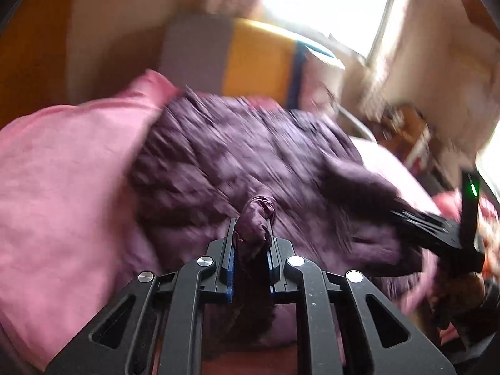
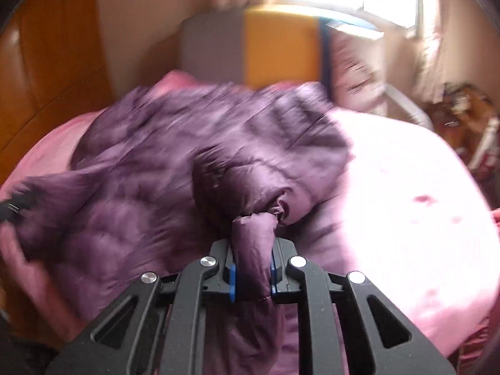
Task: Fold large clothes
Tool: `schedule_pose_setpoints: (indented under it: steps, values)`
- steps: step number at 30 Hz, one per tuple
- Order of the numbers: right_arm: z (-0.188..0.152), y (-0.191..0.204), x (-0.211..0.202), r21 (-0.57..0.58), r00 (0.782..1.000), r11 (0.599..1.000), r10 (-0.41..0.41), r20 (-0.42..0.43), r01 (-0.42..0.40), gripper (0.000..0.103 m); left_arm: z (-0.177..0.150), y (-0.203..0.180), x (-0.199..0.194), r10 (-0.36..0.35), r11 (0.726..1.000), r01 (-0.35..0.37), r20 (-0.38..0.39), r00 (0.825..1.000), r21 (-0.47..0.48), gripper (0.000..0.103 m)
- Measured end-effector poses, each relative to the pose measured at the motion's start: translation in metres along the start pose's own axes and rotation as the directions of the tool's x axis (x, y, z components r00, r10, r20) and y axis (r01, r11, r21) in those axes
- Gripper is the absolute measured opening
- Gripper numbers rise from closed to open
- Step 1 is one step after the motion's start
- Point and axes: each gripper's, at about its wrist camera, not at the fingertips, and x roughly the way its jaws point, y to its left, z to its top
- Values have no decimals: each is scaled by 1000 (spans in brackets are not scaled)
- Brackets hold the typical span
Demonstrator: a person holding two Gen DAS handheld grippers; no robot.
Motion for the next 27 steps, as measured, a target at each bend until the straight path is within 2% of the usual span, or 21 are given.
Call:
schedule_pose_setpoints:
  steps: [3, 5, 8, 9, 10, 11, 12, 13, 14, 15, 16, 17, 18, 19, 20, 21, 22, 23, 24, 25, 27]
  values:
    - [22, -58, 4, 50, 981, 980, -193, 26, 191, 14, 31, 46, -12, 123, 991, -119, 58, 991, -67, 14]
    - [33, -101, 16, 106, 950, 944, -314, 4, 311, 14, 52, 83, -11, 246, 964, -238, 66, 967, -118, 14]
    - [41, -150, 33, 167, 894, 879, -447, -36, 446, 17, 78, 137, -7, 460, 870, -441, 42, 887, -220, 15]
    - [43, -167, 39, 198, 880, 858, -471, -59, 473, 20, 86, 157, -6, 530, 821, -508, 16, 848, -260, 21]
    - [45, -185, 46, 235, 864, 832, -497, -86, 502, 24, 90, 167, -7, 565, 791, -541, 3, 825, -287, 30]
    - [47, -196, 51, 260, 851, 812, -516, -99, 522, 39, 93, 175, -11, 603, 756, -573, -3, 798, -317, 57]
    - [48, -205, 52, 280, 838, 793, -535, -105, 541, 58, 95, 182, -16, 632, 729, -592, 6, 775, -344, 84]
    - [51, -215, 49, 309, 823, 768, -559, -103, 561, 69, 95, 184, -27, 665, 700, -603, 42, 746, -383, 90]
    - [53, -224, 44, 340, 813, 749, -573, -99, 569, 86, 94, 181, -36, 682, 687, -602, 76, 728, -406, 92]
    - [53, -232, 32, 366, 808, 735, -581, -93, 570, 89, 91, 179, -45, 683, 689, -595, 98, 723, -414, 92]
    - [56, -232, 21, 398, 810, 726, -582, -77, 560, 90, 88, 176, -49, 659, 714, -575, 105, 745, -400, 92]
    - [59, -226, 13, 423, 820, 730, -570, -58, 537, 95, 83, 171, -51, 613, 752, -536, 108, 783, -384, 92]
    - [61, -219, 8, 438, 839, 746, -542, -39, 502, 100, 78, 169, -53, 558, 791, -484, 120, 821, -373, 92]
    - [61, -206, 3, 442, 879, 785, -476, -17, 434, 101, 66, 159, -53, 461, 851, -394, 138, 876, -347, 92]
    - [59, -192, 3, 436, 924, 829, -383, -12, 350, 101, 54, 148, -47, 373, 896, -320, 129, 919, -309, 92]
    - [52, -177, 7, 429, 965, 869, -259, -29, 246, 101, 46, 141, -39, 322, 917, -282, 106, 941, -282, 92]
    - [42, -165, 13, 432, 990, 890, -132, -56, 143, 101, 31, 130, -25, 260, 938, -238, 59, 964, -253, 92]
    - [31, -150, 18, 438, 996, 897, -34, -85, 68, 101, 21, 126, -15, 226, 946, -212, 30, 974, -245, 92]
    - [17, -133, 25, 446, 990, 895, 70, -125, -7, 101, 11, 122, -3, 187, 952, -183, -7, 982, -245, 92]
    - [-1, -112, 34, 453, 971, 889, 162, -177, -66, 101, -4, 118, 13, 120, 954, -132, -61, 991, -271, 92]
    - [-29, -74, 46, 449, 927, 882, 275, -253, -139, 98, -22, 118, 35, 3, 936, -44, -118, 993, -348, 90]
